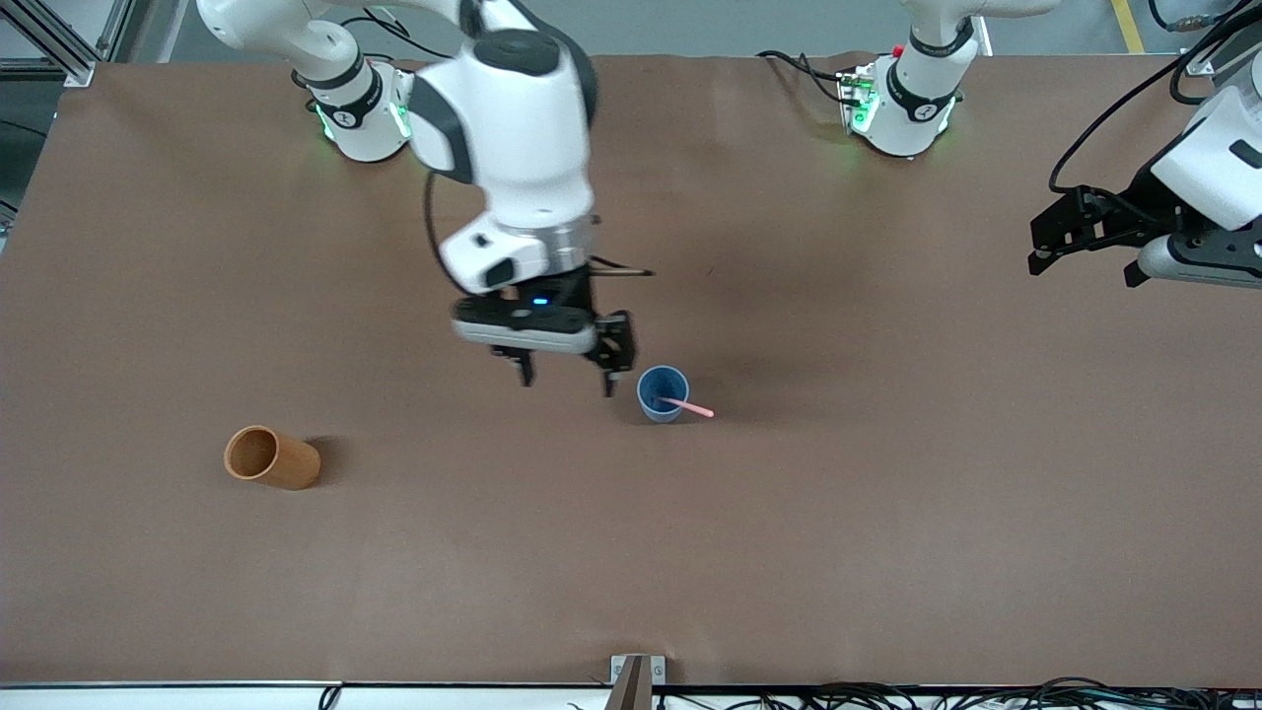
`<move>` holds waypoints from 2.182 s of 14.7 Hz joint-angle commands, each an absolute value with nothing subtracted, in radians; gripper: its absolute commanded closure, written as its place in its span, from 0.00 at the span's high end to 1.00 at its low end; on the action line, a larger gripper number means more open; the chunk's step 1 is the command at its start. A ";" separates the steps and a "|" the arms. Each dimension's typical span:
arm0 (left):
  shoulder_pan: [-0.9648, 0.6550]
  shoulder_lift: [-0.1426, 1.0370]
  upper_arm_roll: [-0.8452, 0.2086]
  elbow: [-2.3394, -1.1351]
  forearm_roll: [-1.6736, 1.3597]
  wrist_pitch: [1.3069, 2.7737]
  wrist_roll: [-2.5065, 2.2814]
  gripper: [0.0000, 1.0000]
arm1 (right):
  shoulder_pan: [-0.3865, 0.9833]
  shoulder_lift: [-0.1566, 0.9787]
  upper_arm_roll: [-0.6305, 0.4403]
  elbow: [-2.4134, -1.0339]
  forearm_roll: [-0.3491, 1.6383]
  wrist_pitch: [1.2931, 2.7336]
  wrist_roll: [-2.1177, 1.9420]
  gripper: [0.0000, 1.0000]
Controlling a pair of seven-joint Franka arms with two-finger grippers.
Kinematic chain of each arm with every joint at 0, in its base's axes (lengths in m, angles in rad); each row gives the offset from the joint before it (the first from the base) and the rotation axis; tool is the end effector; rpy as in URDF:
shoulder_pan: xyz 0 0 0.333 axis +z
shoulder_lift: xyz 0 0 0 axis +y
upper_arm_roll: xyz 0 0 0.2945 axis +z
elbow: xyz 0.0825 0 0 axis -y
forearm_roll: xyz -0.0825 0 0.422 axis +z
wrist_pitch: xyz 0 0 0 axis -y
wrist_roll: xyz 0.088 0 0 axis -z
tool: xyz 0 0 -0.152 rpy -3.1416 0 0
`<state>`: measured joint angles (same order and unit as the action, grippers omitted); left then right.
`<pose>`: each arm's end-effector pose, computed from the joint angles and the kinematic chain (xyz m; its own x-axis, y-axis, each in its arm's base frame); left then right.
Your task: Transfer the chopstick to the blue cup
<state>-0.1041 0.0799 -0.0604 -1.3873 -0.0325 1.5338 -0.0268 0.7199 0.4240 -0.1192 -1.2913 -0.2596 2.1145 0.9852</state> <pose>0.6059 -0.1043 0.6001 0.9883 -0.1376 0.0657 -0.1403 -0.9893 0.0389 0.6354 0.4280 0.4882 0.8481 -0.2736 0.4538 -0.2357 -0.9618 -0.1395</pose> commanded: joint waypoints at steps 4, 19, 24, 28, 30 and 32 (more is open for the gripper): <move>-0.104 0.057 -0.055 -1.405 -0.046 1.528 -0.028 1.00 | 0.508 0.181 -0.100 -1.566 -0.236 2.128 0.829 1.00; -0.103 0.058 -0.060 -1.404 -0.046 1.526 -0.060 1.00 | 0.083 -0.046 -0.109 -1.844 -0.135 1.977 0.303 1.00; -0.103 0.067 -0.057 -1.399 -0.041 1.528 -0.054 1.00 | 0.029 -0.060 -0.115 -1.723 -0.114 1.765 0.184 1.00; -0.104 0.069 -0.055 -1.399 -0.035 1.528 -0.035 1.00 | 0.021 -0.049 -0.115 -1.536 -0.074 1.556 0.161 1.00; -0.103 0.069 -0.055 -1.399 -0.038 1.528 -0.032 1.00 | 0.018 -0.046 -0.117 -1.459 -0.029 1.505 0.137 1.00; -0.103 0.069 -0.055 -1.399 -0.038 1.528 -0.032 1.00 | 0.018 -0.026 -0.117 -1.424 -0.031 1.473 0.120 1.00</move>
<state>-0.1031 0.0802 -0.0594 -1.3908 -0.0325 1.5338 -0.0504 0.0393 -0.0570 -0.1263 -1.4741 -0.0571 1.5091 0.1526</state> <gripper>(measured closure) 0.000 0.000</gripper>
